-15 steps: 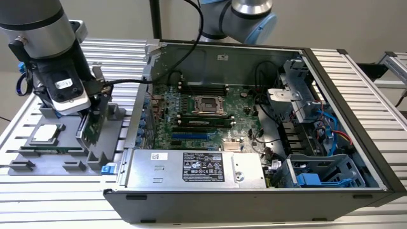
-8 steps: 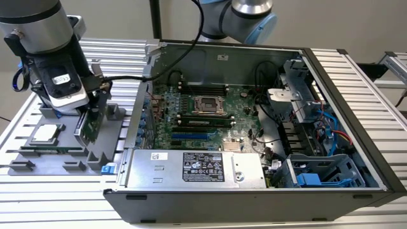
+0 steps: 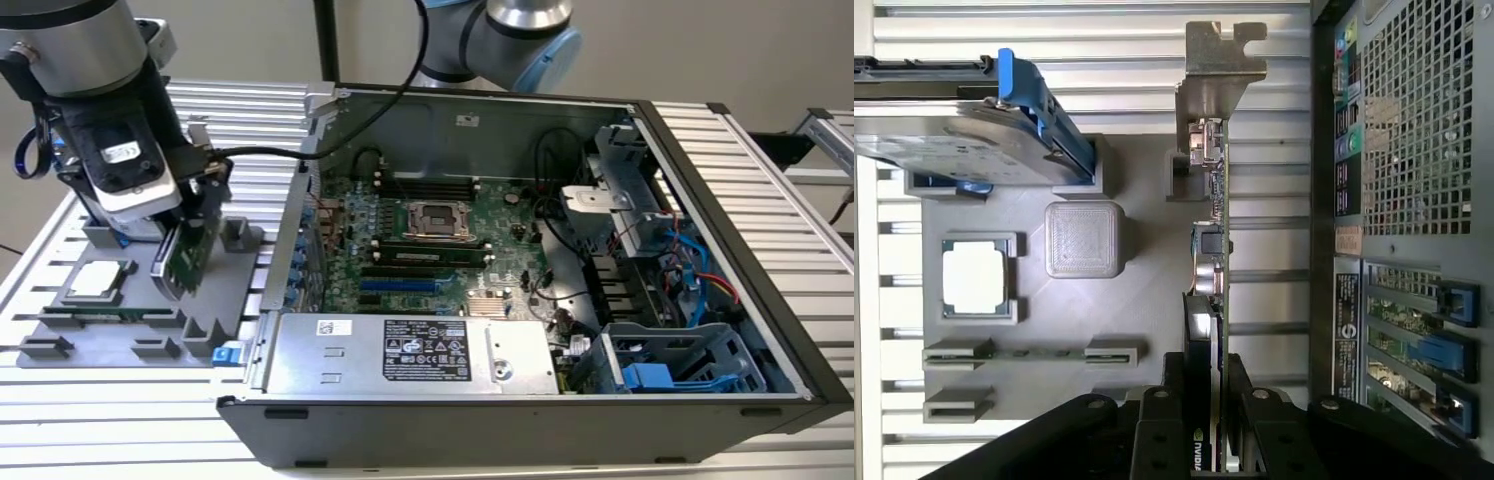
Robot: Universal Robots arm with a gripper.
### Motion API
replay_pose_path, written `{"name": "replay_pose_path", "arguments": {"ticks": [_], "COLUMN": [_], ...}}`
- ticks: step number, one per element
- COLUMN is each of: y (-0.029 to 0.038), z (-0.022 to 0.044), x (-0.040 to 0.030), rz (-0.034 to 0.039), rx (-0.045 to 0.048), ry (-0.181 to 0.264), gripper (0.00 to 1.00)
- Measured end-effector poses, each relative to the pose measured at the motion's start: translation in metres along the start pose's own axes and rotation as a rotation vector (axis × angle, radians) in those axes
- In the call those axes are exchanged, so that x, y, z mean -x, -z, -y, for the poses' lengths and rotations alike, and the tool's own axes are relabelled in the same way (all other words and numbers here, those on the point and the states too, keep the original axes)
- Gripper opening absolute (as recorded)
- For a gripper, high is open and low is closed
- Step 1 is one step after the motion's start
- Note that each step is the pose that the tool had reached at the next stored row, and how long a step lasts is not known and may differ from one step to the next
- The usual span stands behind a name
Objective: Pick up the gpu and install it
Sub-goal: 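Pick up the gpu and move the gpu toward the slot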
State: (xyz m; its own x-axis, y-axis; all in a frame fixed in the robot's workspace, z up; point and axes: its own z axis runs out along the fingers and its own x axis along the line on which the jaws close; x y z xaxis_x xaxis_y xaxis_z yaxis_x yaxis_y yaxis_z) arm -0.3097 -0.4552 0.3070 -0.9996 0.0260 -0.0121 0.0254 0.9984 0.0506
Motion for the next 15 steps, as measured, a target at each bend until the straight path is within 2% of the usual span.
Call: {"name": "replay_pose_path", "arguments": {"ticks": [5,15], "y": [0.0063,0.0231], "z": [-0.0003,-0.0012], "x": [0.0001,0.0003], "rz": [0.0001,0.0001], "rx": [0.0001,0.0001], "ry": [0.000,0.000], "gripper": [0.00,0.00]}}
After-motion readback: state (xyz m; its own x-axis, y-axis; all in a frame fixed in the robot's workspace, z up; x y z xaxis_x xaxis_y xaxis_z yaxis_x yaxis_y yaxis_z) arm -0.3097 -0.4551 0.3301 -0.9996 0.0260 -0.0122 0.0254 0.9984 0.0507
